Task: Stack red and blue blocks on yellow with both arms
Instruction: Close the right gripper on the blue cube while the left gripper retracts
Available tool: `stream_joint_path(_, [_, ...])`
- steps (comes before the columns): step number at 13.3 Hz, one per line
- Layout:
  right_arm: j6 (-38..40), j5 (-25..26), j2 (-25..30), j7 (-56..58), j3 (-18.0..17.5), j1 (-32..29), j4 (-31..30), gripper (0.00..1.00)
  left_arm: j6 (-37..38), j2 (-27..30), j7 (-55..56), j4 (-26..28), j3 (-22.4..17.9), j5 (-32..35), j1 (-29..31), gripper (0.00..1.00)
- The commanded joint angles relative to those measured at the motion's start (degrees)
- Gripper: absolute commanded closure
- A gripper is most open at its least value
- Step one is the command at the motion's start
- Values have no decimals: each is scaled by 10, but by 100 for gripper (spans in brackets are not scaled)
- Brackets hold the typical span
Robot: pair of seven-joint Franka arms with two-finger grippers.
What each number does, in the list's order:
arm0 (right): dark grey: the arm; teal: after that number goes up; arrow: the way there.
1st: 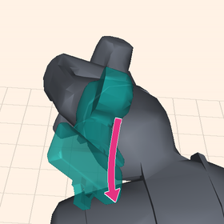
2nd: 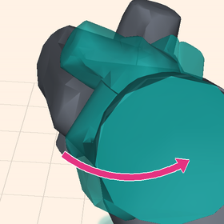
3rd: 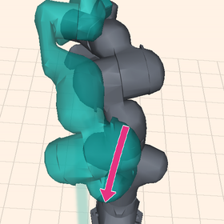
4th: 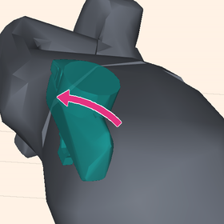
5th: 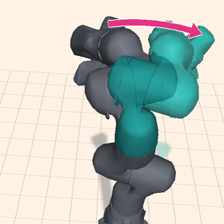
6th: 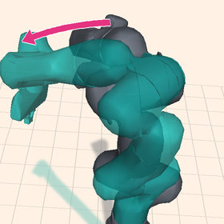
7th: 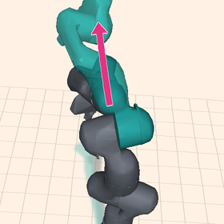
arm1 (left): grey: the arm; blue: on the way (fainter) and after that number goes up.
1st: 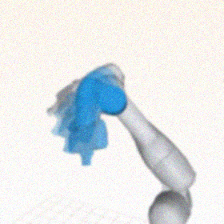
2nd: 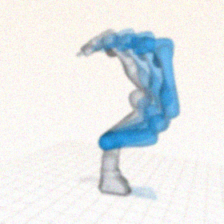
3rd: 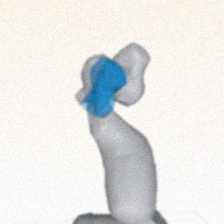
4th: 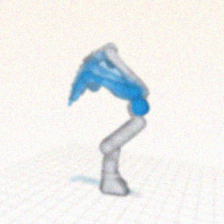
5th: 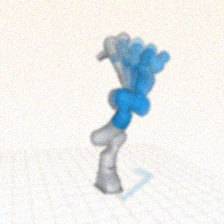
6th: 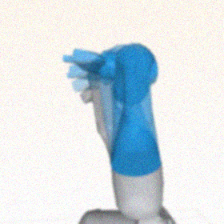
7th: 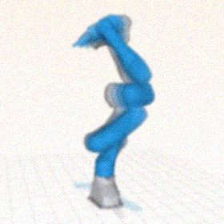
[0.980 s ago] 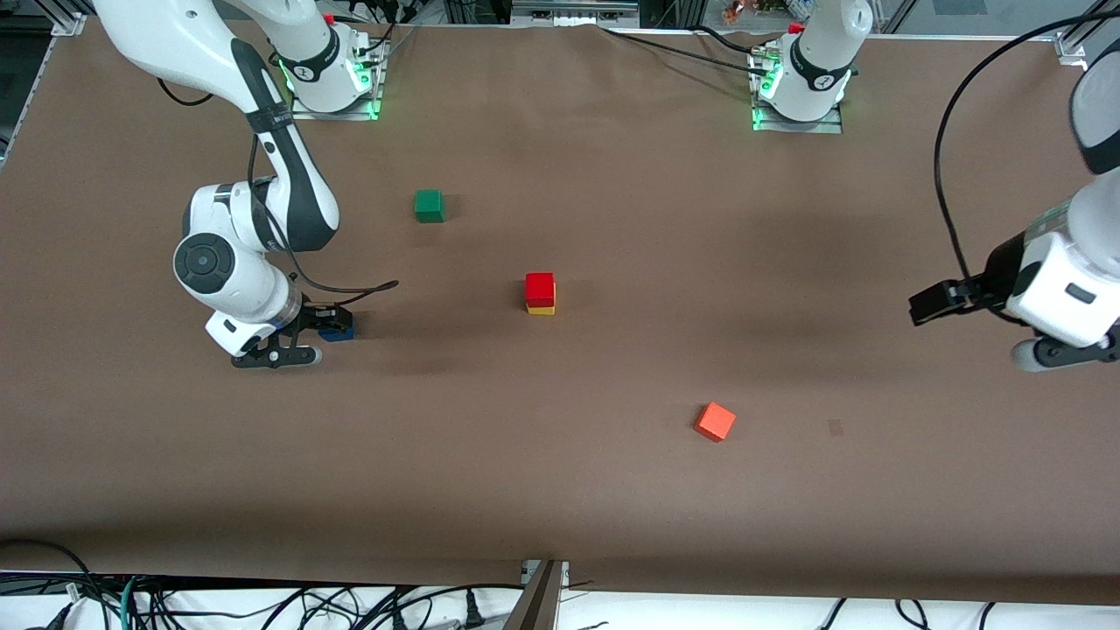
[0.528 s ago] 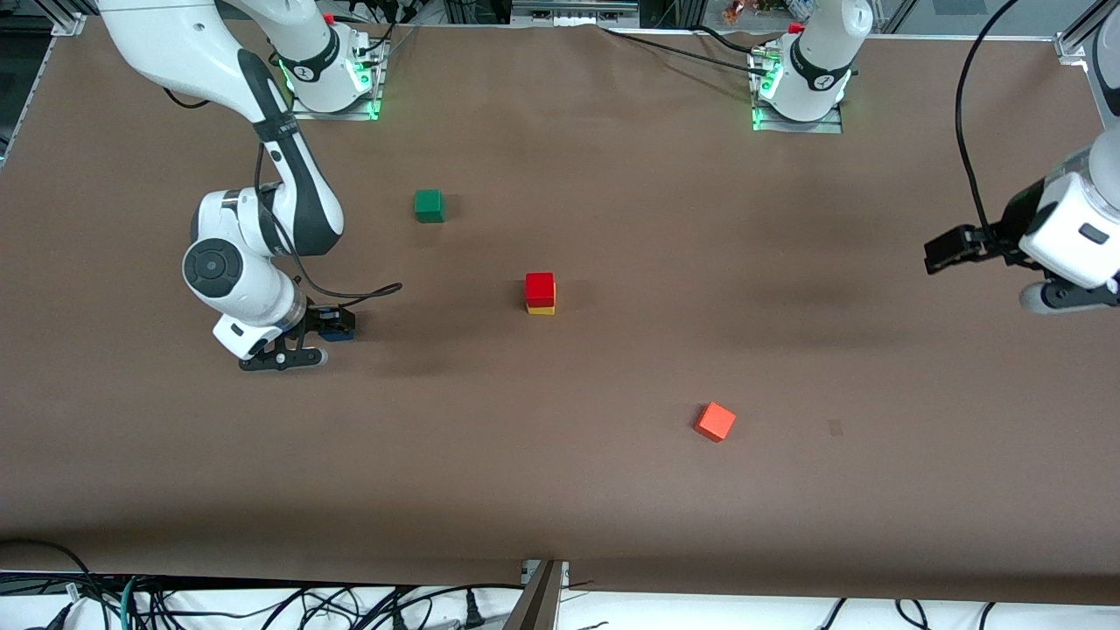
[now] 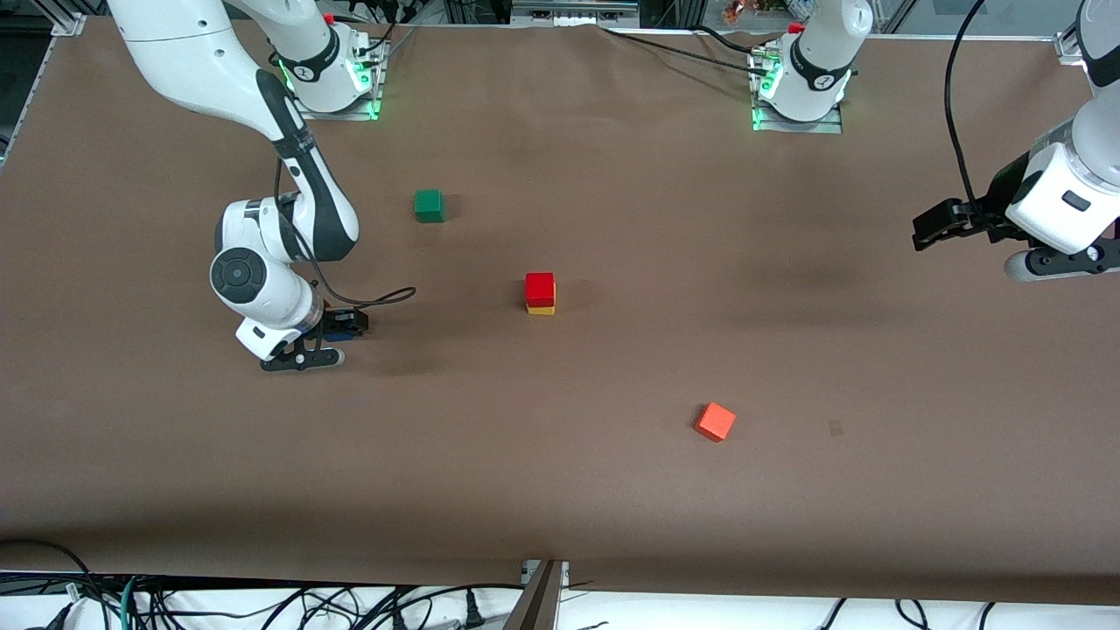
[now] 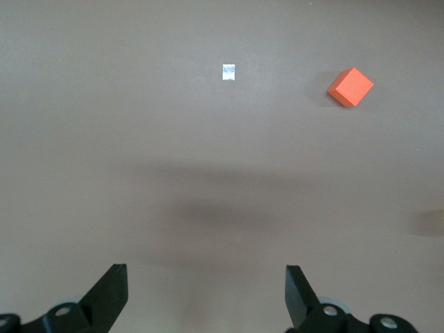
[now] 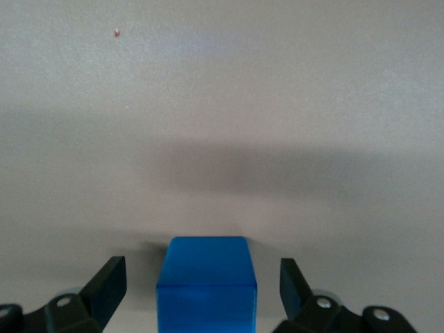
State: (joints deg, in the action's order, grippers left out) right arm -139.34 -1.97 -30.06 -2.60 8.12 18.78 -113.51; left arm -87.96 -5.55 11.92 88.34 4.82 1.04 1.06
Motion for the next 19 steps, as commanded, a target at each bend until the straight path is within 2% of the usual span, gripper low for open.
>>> stream_joint_path(1, [-21,-13,-4,12,-4,-4,-14,15,-11,4,-17,10,-2,-14,8,0])
stream_joint_path(6, [-16,-16,0,9,-4,-4,-12,58,-11,0,-18,3,-2,-14,8,0])
stream_joint_path(7, [-7,-16,4,8,-4,-4,-9,63,-11,0,-18,3,-2,-13,8,0])
stream_joint_path(9, [44,-17,19,6,-4,-3,17,65,-11,0,-23,2,-2,-11,9,0])
stream_joint_path(13, [210,-31,38,-21,-15,-1,129,65,-11,-1,-22,1,-2,-10,7,0])
stream_joint_path(15, [266,-31,38,-62,-41,1,187,65,-11,-1,-22,-2,-2,-10,7,0])
stream_joint_path(17, [295,-31,35,-134,-62,18,233,65,-11,-9,-22,-11,-2,-12,8,0])
stream_joint_path(19, [295,-38,26,-220,-77,49,252,65,-11,-10,-21,-13,-2,-12,7,0])
